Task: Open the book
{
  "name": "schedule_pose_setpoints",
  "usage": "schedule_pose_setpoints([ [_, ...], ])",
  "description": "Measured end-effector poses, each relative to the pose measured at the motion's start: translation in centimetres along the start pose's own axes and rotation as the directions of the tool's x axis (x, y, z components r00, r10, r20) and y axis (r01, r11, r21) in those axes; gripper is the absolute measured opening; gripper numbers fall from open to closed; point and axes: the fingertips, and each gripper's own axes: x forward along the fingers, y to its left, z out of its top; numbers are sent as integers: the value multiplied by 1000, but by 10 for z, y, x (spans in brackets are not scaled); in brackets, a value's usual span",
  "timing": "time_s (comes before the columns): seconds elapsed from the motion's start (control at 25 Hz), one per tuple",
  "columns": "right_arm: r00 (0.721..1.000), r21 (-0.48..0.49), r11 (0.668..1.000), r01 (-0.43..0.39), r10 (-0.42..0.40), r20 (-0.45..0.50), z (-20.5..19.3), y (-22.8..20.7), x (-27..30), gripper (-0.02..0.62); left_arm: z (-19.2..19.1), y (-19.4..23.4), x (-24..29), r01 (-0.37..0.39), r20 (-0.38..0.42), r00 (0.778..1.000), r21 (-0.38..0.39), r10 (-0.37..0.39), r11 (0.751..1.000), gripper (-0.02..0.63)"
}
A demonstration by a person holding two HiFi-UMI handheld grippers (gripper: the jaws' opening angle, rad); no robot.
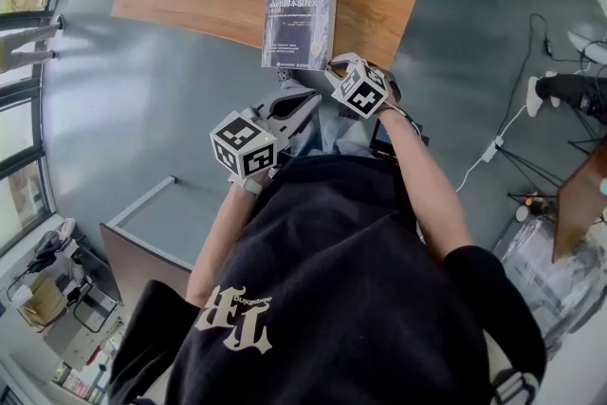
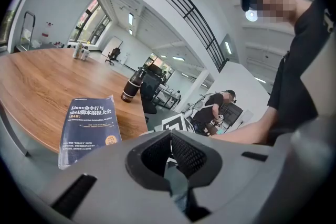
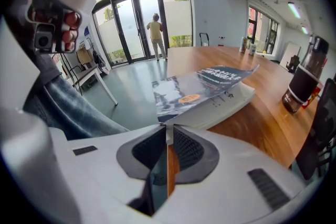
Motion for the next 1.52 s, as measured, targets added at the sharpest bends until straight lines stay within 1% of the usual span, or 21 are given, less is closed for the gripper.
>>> schedule_pose_setpoints([
  [0.16,1000,30,1000,-10,9,15,6,0,0,32,2,1,-2,-3,8,1000,-2,3,1000,8],
  [0.32,995,140,989,-39,26,94,18,-4,1,32,0,4,-6,-12,15,1000,-8,12,1000,8],
  [0.4,995,161,986,-40,24,99,21,-6,2,32,-1,5,-9,-17,18,1000,-12,17,1000,8],
  [0.52,993,169,985,-40,21,114,27,-7,4,32,-5,7,-11,-25,13,1000,-18,25,1000,8],
  [0.6,992,174,984,-39,18,121,31,-8,4,32,-14,13,-9,-37,-6,999,-28,37,999,8],
  [0.72,992,173,984,-36,14,126,35,-8,4,32,-40,35,-1,-63,-70,996,-48,60,997,8],
  [0.84,992,178,983,-39,16,127,40,-7,2,34,-69,63,17,-82,-152,986,-64,72,995,8],
  [0.92,994,169,985,-33,15,104,37,-6,1,32,-78,78,30,-93,-188,979,-65,79,994,8],
  [1.0,998,151,988,-16,7,60,28,-5,0,32,-75,84,39,-90,-192,978,-64,76,994,8],
  [1.08,999,144,990,2,-8,36,23,-5,-4,32,-67,83,44,-74,-175,983,-66,61,995,8],
  [1.2,997,170,985,16,-28,66,28,-8,-14,32,-65,78,48,-52,-175,984,-53,42,997,8],
  [1.32,994,178,984,14,-34,106,42,-12,-17,32,-69,76,49,-47,-188,981,-47,37,998,8],
  [1.52,989,134,991,-4,-16,144,79,-11,-8,32,-71,83,44,-51,-202,979,-59,39,997,8],
])
